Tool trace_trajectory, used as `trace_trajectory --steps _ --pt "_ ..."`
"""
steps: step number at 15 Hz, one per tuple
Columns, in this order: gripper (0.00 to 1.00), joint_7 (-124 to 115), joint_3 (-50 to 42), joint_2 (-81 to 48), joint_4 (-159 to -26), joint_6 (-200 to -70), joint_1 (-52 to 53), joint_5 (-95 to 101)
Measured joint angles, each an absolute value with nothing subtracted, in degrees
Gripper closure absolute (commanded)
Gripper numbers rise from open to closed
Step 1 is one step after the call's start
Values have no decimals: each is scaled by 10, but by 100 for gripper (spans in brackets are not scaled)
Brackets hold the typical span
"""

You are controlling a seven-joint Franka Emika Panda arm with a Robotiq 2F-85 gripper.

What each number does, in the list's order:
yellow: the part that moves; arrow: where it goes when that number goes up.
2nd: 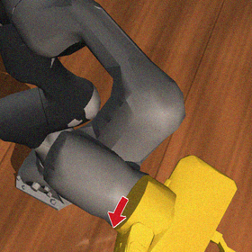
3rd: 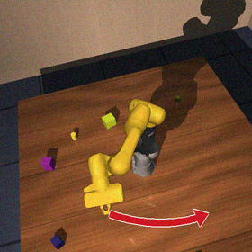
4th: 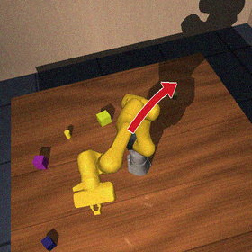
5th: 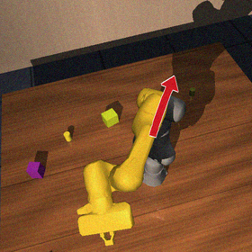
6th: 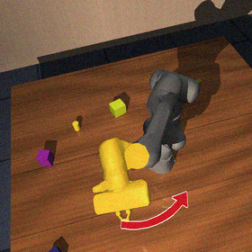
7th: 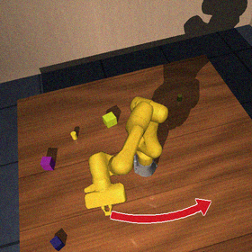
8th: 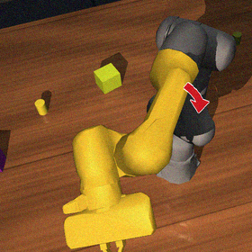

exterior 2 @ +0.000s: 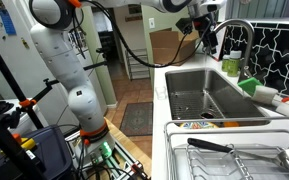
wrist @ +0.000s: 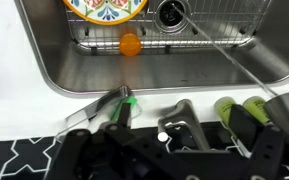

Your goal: Close the tap faucet

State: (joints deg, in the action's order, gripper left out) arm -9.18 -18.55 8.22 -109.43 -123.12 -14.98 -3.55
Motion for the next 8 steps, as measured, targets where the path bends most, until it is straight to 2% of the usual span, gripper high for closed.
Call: trace_trajectory --steps 8 --pt "0 -143 -186 47 -1071 -1263 -169 21"
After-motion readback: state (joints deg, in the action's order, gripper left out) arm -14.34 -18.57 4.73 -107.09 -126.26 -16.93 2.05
